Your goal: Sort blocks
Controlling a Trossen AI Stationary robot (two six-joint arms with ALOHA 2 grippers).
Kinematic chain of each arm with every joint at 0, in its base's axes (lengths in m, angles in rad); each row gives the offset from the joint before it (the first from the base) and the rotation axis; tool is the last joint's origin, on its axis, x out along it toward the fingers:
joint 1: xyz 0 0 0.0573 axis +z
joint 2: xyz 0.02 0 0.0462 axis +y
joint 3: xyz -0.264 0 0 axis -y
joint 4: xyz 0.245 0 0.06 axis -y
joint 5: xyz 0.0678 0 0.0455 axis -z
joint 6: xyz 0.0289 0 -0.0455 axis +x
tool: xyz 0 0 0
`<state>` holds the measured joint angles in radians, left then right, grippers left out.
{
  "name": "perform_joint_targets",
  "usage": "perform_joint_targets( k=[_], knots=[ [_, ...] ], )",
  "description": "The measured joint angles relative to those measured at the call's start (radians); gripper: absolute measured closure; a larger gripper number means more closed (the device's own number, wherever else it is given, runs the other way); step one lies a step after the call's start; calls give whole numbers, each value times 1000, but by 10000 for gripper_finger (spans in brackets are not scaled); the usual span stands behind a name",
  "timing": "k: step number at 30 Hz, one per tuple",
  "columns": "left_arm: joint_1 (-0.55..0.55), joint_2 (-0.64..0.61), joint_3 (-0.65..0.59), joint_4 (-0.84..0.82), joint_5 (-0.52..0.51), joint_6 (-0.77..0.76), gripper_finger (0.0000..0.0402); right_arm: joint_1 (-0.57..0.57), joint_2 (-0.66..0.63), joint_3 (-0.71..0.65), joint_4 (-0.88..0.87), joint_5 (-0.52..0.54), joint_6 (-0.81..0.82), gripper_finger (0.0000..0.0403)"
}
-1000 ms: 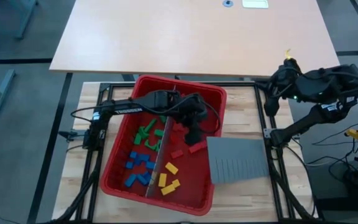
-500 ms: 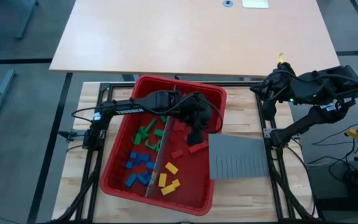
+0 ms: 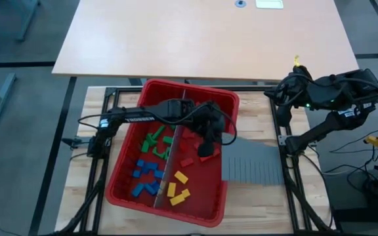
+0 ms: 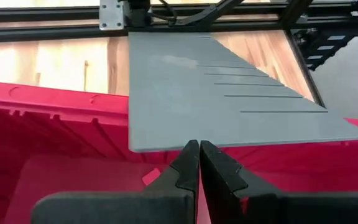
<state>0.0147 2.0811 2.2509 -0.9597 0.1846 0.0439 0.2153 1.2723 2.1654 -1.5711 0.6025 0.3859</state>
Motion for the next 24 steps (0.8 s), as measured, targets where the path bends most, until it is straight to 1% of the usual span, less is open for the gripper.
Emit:
perform_joint_targets(
  k=[2,5,7,8,11,14,18,21,24],
  knots=[
    [-1,0,-9,9,-73,-2,402,0,0,0,0,0,9,403],
    [-1,0,-11,10,-241,-6,402,0,0,0,0,1,15,403],
    [2,0,-11,32,-305,4,402,0,4,0,0,1,16,403],
    [4,0,-11,45,-322,8,402,0,6,0,0,1,16,403],
    [6,0,-15,75,-325,25,402,0,13,0,0,1,15,403],
    [6,0,-46,113,-310,26,402,0,15,0,0,0,15,403],
    [6,0,-90,122,-201,24,401,0,18,0,0,0,10,403],
    [-5,-1,-122,153,-159,22,401,0,18,0,0,1,9,403],
    [-28,0,-124,151,-109,25,401,0,17,0,0,2,7,403]
  ],
)
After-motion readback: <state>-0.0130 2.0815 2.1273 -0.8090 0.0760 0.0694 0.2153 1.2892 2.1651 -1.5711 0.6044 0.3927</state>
